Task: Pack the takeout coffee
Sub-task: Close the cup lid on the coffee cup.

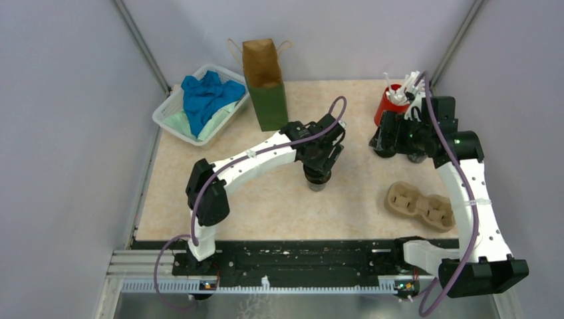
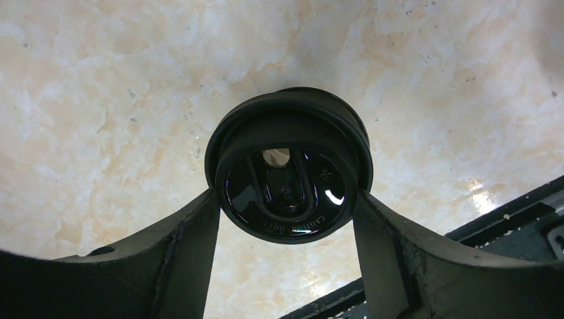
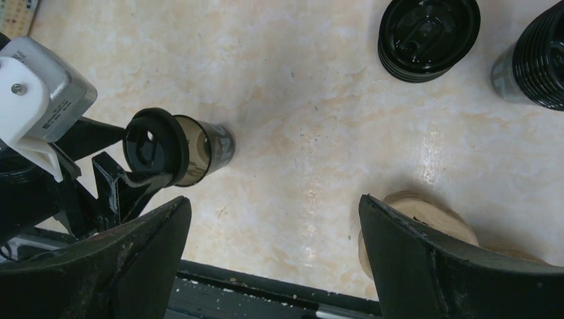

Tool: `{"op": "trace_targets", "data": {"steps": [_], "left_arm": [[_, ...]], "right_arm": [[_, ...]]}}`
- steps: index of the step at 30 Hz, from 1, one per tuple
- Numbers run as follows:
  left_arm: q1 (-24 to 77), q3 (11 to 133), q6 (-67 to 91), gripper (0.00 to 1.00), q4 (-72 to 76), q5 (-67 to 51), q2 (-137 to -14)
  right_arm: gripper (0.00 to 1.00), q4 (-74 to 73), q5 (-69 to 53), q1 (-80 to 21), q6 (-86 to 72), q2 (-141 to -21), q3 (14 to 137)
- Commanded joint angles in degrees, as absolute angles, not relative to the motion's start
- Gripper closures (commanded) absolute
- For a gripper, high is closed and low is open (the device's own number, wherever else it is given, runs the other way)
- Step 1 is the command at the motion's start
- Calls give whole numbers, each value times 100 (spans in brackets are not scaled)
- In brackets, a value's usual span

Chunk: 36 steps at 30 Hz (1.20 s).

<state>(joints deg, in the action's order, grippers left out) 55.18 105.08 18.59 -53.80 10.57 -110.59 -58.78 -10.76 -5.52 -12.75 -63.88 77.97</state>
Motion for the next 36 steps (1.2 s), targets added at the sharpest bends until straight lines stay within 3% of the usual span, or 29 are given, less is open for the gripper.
{"op": "trace_targets", "data": {"steps": [1,11,36], "left_arm": [[5520,10850,1569,27,-5490,1211,-11106],[5520,10723,1504,27,-5289,629,-11220],[5528,11287,1500,29,-6048,791,-11595]], "right_arm": [[4,-5559,-1015,-598,-1152,-6221,7693],[4,-5587,-1014,-598,-1134,-6041,7495],[4,-5491,-1074,-603,-1139,-6012,7348]]}}
